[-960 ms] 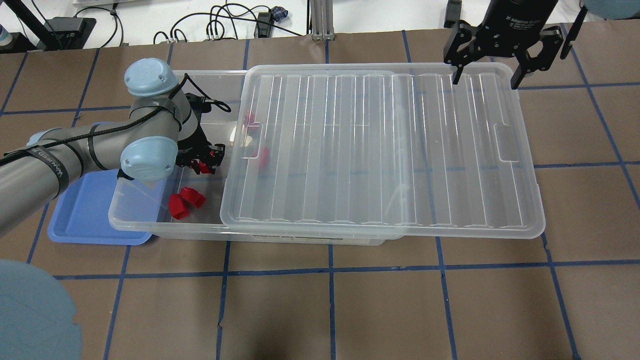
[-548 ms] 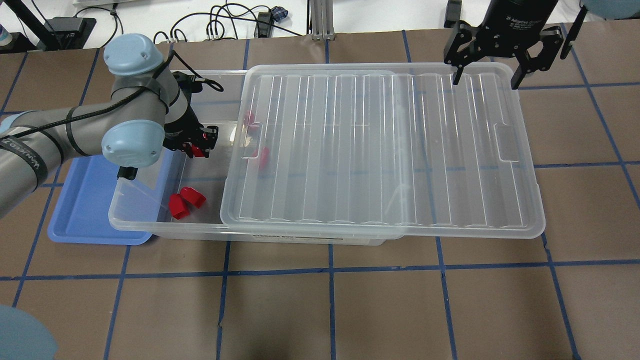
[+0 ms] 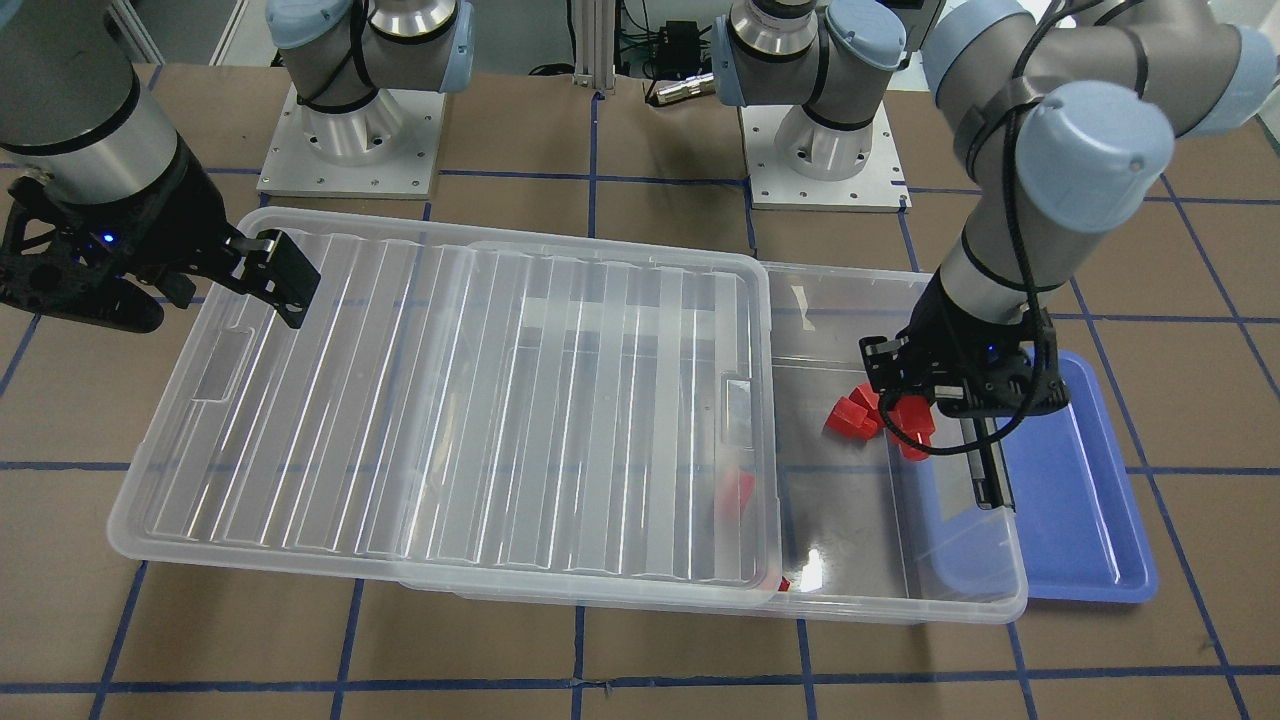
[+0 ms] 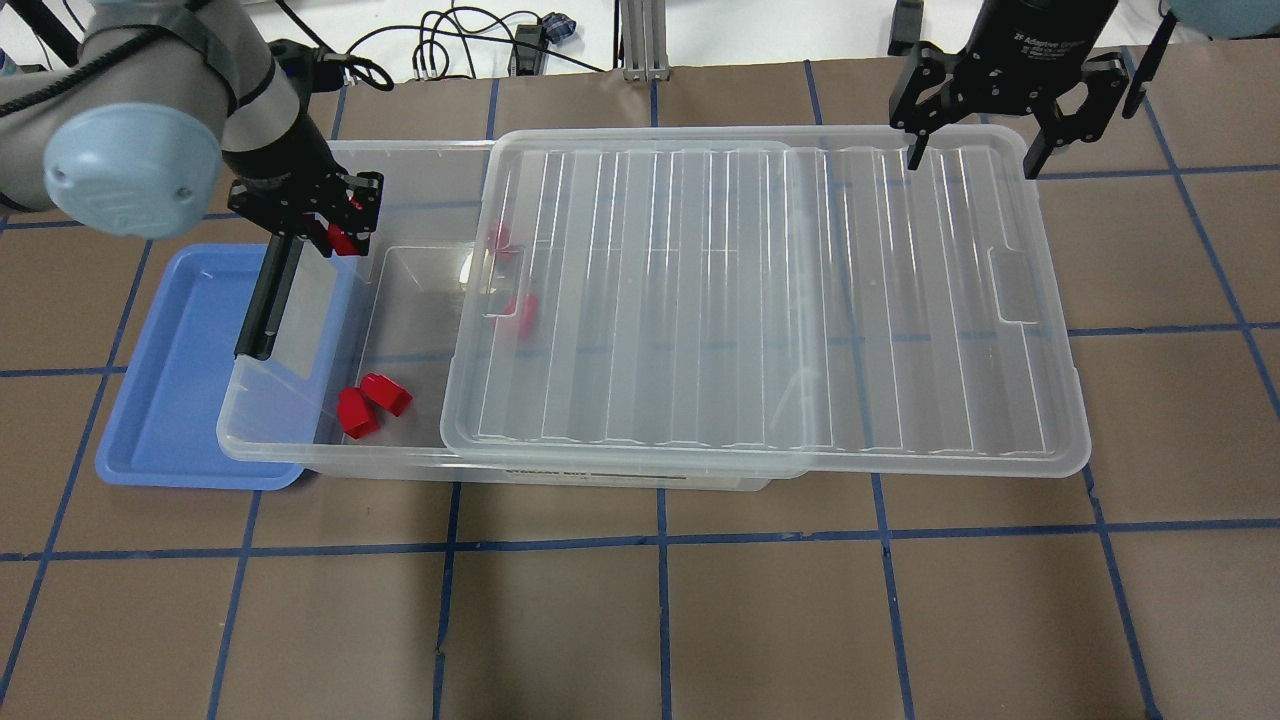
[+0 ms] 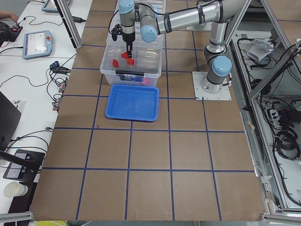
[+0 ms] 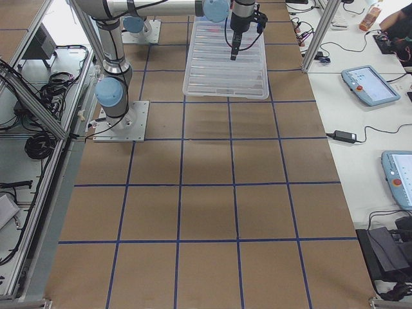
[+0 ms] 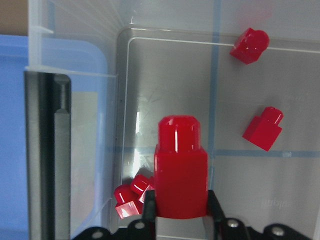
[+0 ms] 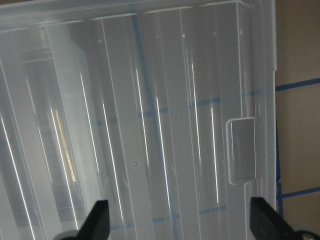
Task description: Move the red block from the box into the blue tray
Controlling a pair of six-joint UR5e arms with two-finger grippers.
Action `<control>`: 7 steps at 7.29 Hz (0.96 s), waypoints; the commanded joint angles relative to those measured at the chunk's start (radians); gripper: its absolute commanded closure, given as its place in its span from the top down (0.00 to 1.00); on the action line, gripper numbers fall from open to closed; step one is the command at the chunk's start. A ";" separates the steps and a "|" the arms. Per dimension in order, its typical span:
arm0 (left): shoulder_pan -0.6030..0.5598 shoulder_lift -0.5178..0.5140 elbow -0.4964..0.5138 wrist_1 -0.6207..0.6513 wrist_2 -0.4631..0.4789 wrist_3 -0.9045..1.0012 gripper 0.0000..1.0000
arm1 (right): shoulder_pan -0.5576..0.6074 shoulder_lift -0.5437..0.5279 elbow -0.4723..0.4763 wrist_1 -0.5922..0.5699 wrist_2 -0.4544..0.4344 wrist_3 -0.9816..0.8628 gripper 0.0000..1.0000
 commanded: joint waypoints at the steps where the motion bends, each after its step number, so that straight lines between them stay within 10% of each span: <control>1: 0.172 0.014 0.023 -0.037 -0.003 0.152 0.21 | -0.001 -0.003 0.001 0.004 -0.003 0.001 1.00; 7: 0.460 -0.137 -0.323 0.401 -0.106 0.514 0.12 | -0.210 0.012 0.000 -0.002 -0.103 -0.261 1.00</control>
